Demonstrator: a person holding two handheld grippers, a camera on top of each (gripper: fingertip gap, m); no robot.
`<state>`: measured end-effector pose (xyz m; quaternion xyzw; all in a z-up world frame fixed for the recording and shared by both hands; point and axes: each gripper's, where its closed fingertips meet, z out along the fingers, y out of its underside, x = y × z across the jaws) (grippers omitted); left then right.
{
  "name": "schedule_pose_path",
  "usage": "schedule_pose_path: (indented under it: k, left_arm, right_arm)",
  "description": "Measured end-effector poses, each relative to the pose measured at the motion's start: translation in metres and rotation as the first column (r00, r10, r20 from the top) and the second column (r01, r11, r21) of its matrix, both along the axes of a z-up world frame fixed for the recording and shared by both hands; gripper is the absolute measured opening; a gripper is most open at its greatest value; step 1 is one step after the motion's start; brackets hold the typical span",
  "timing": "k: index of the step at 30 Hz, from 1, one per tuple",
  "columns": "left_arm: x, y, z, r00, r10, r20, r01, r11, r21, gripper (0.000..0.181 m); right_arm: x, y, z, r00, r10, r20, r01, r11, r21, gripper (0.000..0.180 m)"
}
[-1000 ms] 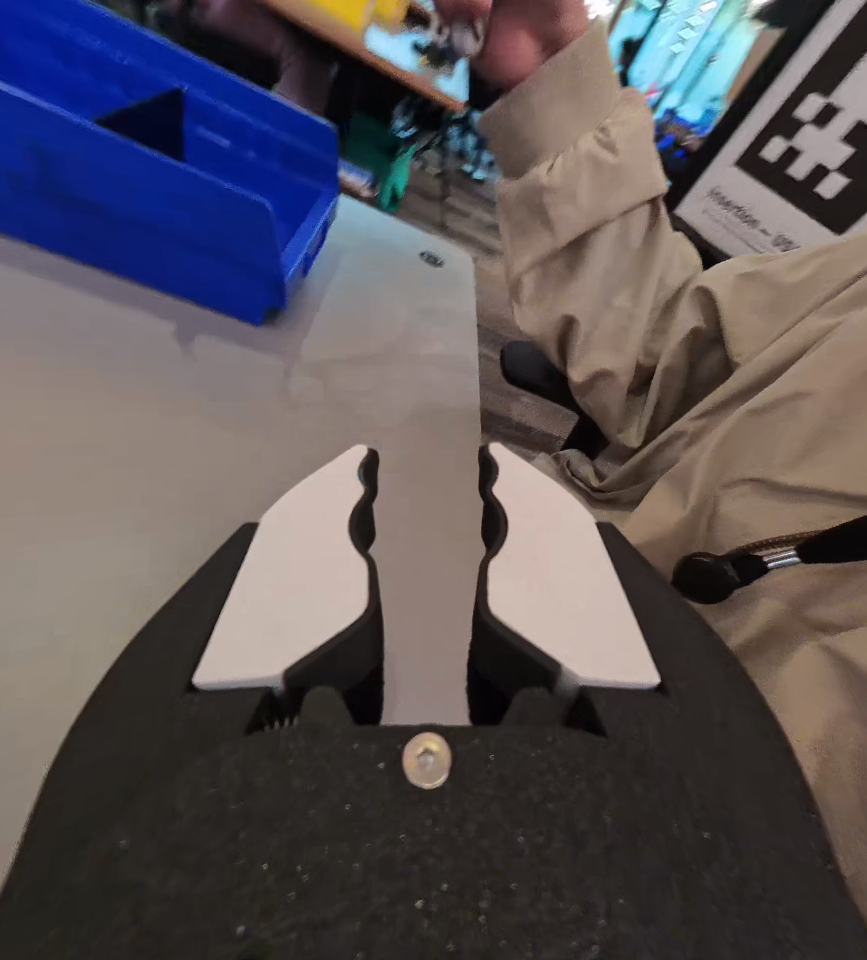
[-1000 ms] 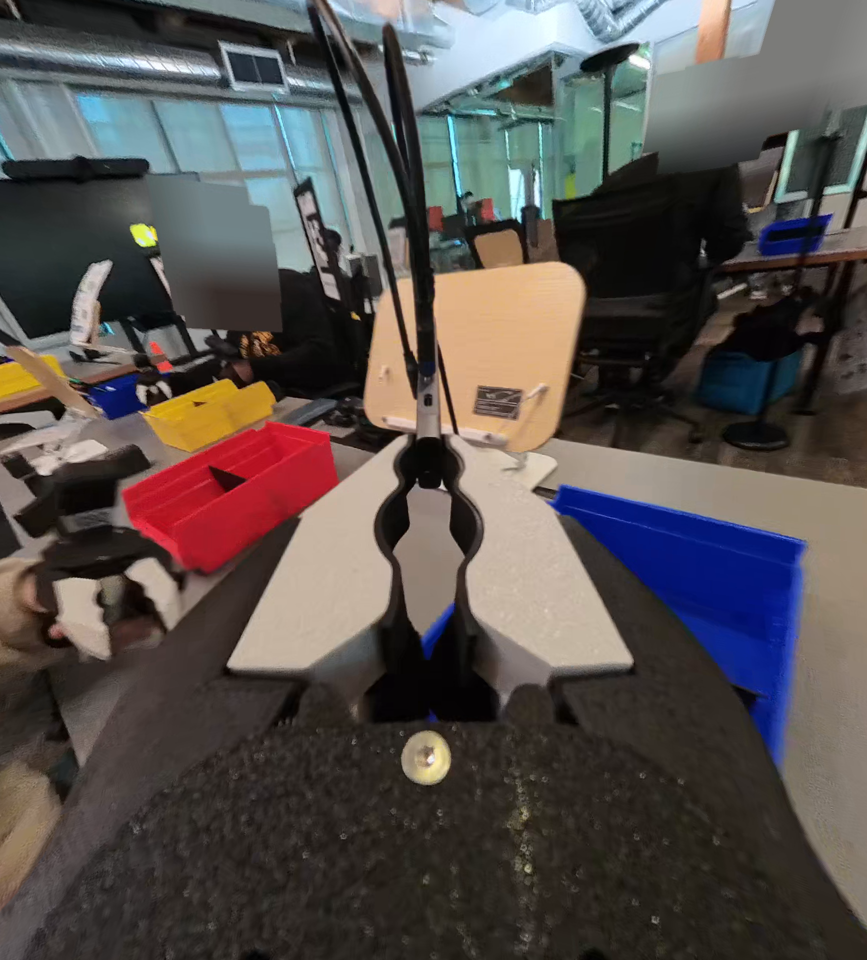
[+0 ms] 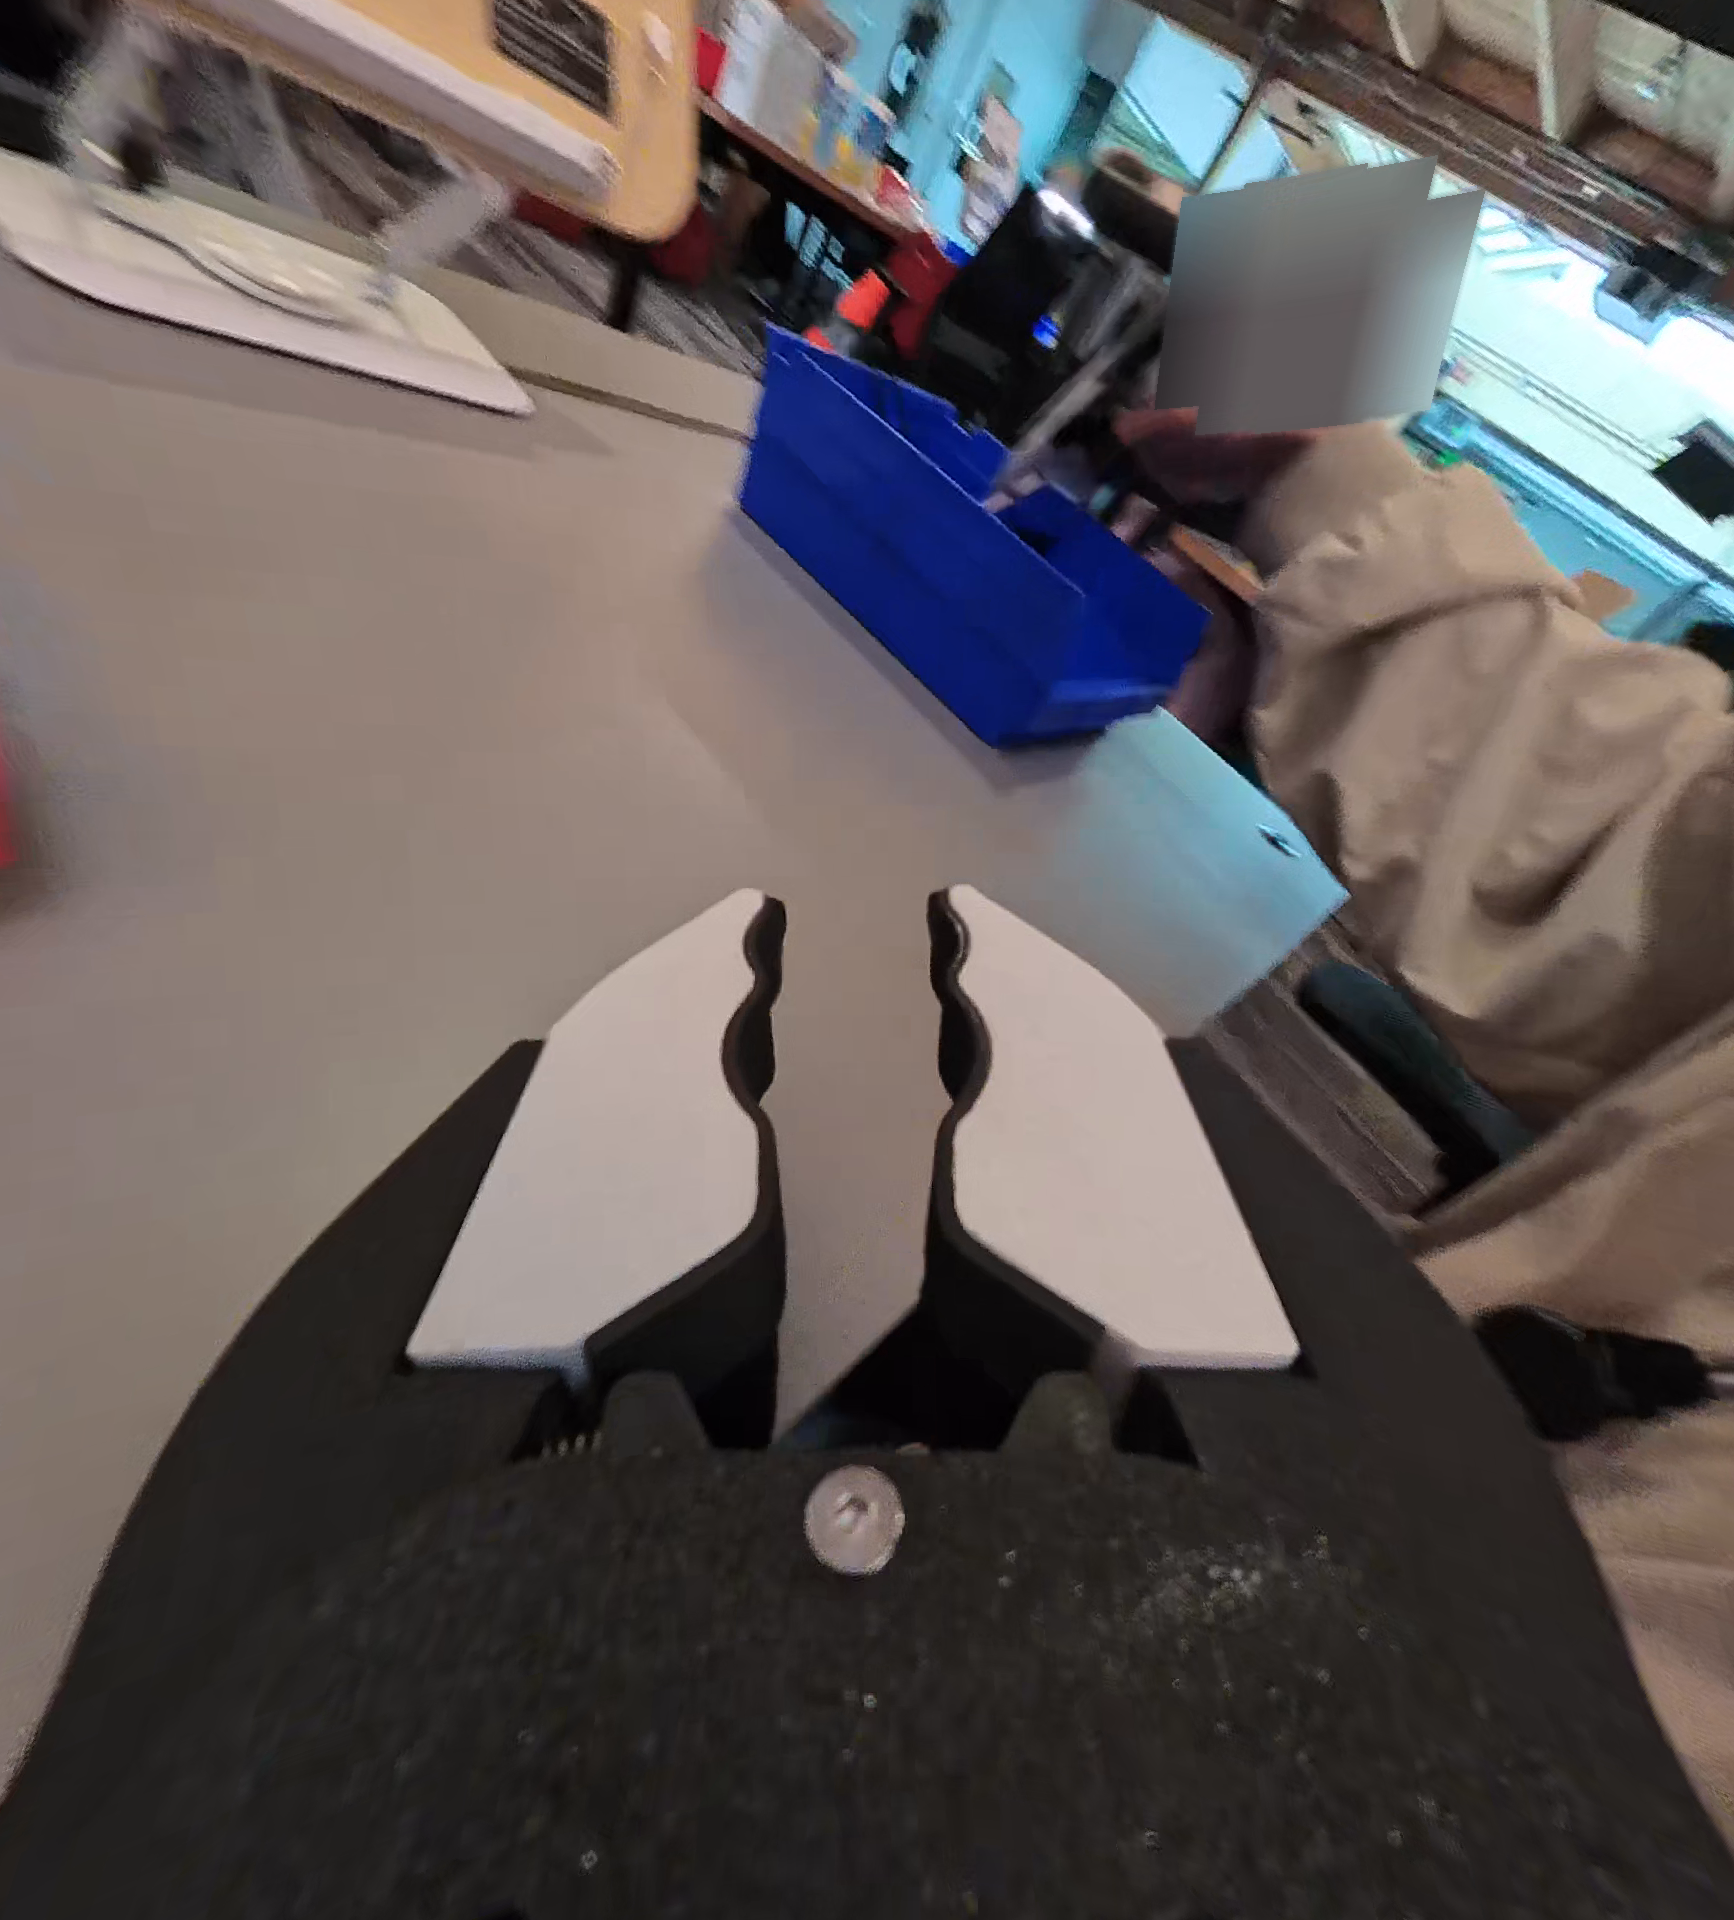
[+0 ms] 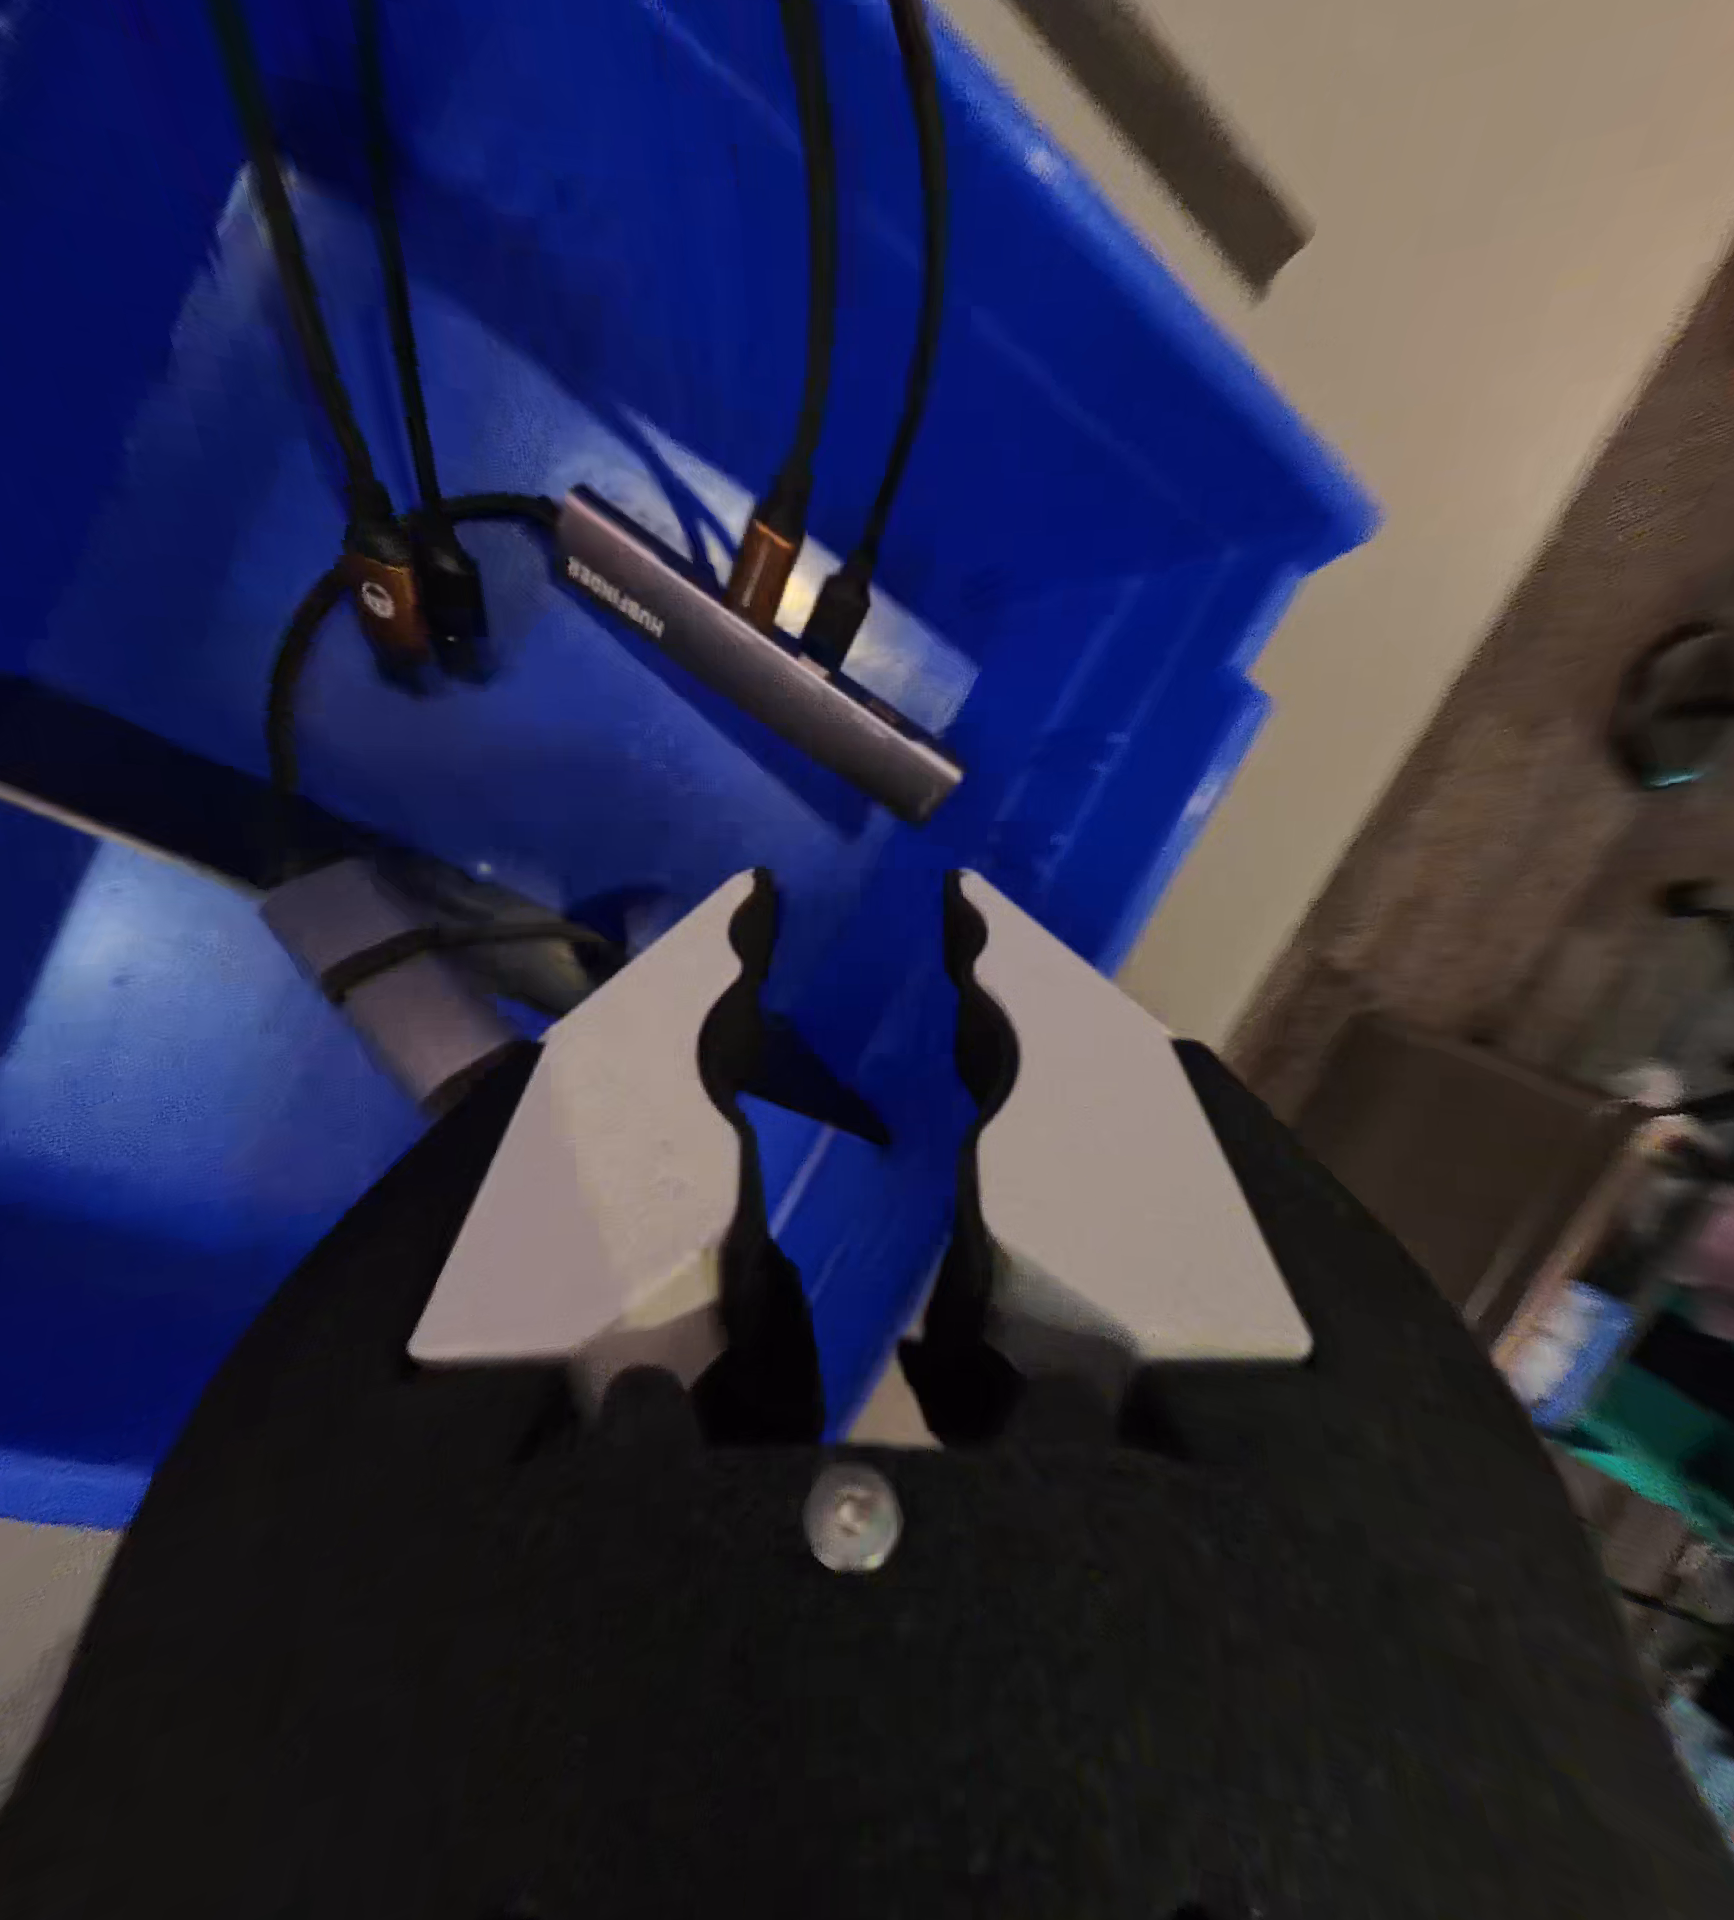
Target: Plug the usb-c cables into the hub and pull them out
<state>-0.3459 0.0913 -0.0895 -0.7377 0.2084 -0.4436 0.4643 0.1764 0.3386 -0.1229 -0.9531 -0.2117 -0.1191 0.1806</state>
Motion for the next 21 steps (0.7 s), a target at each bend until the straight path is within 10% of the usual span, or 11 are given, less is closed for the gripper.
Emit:
schedule_pose_path:
  k: [4,8,12,21]
  left_arm:
    - [-0.049,0.029,-0.01,0.971,0.202,-0.13,-0.188,0.976,0.114,0.027]
    - [-0.083,0.049,-0.022,0.891,0.35,-0.29,-0.302,0.932,0.2,0.027]
    - [-0.089,0.055,-0.035,0.864,0.375,-0.336,-0.335,0.926,0.174,0.027]
    - [-0.065,0.061,-0.018,0.959,0.248,-0.136,-0.247,0.969,0.026,0.038]
  right_arm:
    - [0.023,-0.02,0.07,0.973,-0.08,0.219,0.009,0.952,0.307,0.027]
    - [-0.058,-0.074,0.098,0.987,0.004,-0.161,0.087,0.827,0.555,0.025]
    - [-0.197,-0.146,0.078,0.748,0.374,-0.548,0.169,0.691,0.703,0.034]
    - [-0.303,-0.202,0.017,0.614,0.525,-0.589,0.035,0.728,0.684,0.028]
